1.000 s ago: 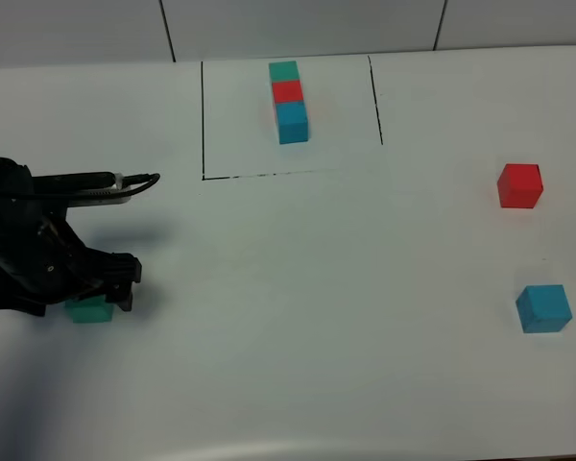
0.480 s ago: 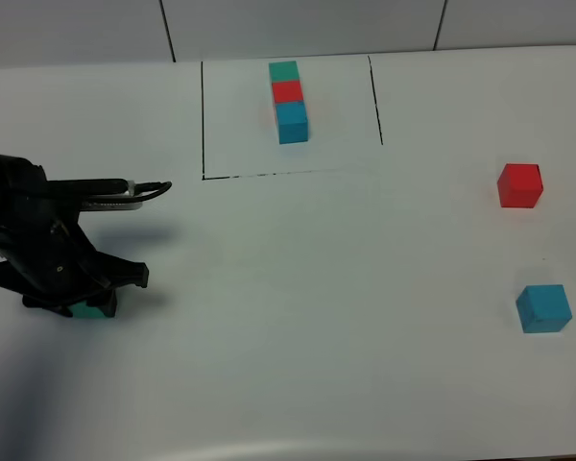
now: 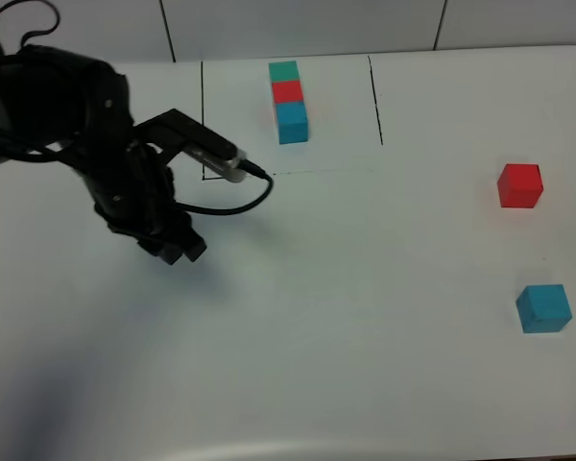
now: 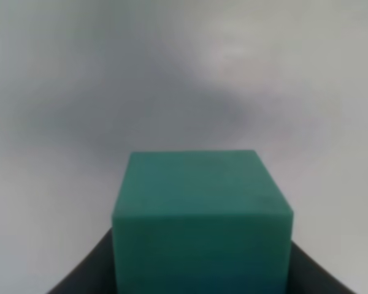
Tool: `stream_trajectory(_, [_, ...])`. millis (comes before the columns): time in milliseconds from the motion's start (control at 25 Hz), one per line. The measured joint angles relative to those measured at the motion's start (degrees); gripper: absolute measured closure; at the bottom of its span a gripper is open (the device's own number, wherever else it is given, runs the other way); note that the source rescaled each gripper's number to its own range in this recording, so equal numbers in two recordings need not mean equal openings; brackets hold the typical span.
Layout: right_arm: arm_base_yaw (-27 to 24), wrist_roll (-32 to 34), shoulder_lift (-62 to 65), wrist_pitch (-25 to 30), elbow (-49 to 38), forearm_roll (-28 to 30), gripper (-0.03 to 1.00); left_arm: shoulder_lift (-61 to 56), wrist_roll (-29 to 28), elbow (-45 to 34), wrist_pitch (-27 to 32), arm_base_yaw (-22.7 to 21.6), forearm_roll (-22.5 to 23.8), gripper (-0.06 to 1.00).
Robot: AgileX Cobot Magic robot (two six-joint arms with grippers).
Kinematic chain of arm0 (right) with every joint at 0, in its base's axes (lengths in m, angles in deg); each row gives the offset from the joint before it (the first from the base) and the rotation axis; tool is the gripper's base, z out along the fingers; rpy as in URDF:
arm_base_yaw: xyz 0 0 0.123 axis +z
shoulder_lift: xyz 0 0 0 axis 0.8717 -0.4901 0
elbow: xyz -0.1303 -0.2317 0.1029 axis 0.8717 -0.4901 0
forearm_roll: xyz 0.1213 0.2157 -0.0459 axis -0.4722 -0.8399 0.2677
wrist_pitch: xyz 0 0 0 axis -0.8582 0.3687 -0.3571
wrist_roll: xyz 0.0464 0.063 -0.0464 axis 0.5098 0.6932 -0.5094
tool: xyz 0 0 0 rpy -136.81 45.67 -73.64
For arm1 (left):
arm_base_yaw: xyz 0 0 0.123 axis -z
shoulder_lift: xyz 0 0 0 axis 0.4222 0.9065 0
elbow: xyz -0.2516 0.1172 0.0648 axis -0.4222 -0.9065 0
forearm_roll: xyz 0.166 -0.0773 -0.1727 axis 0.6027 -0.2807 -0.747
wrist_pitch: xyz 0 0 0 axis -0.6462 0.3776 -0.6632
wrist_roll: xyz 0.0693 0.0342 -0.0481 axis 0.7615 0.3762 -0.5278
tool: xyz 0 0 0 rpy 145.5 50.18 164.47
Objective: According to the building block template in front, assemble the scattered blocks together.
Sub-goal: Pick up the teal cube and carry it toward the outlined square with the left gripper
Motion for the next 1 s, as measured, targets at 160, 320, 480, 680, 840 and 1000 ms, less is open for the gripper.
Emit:
stream_trajectory(160, [0.00,0.00,0.00,0.00,0.00,0.00,0.26,6.36,6.51,11.17,5.98,4.84,0.07,0.94])
stream_trajectory(320, [0.00,0.00,0.00,0.00,0.00,0.00,0.26,13.28,12.18,21.91,10.82,9.36,1.76,0.94])
stream_trajectory(480, [0.00,0.00,0.00,0.00,0.00,0.00,0.26,18.81,15.52,30.65,13.54,12.83,3.00,0.94])
stream_trajectory(680, [0.00,0.00,0.00,0.00,0.00,0.00,0.26,24.28,20.28,38.50,15.77,15.12,3.12,0.94])
stream_trajectory(840, [0.00,0.00,0.00,0.00,0.00,0.00,0.26,26.73,22.86,42.26,16.18,15.73,3.10,0.94])
stream_trajectory(1000, [0.00,0.00,0.00,0.00,0.00,0.00,0.26,27.64,26.17,42.52,15.87,15.87,3.16,0.94])
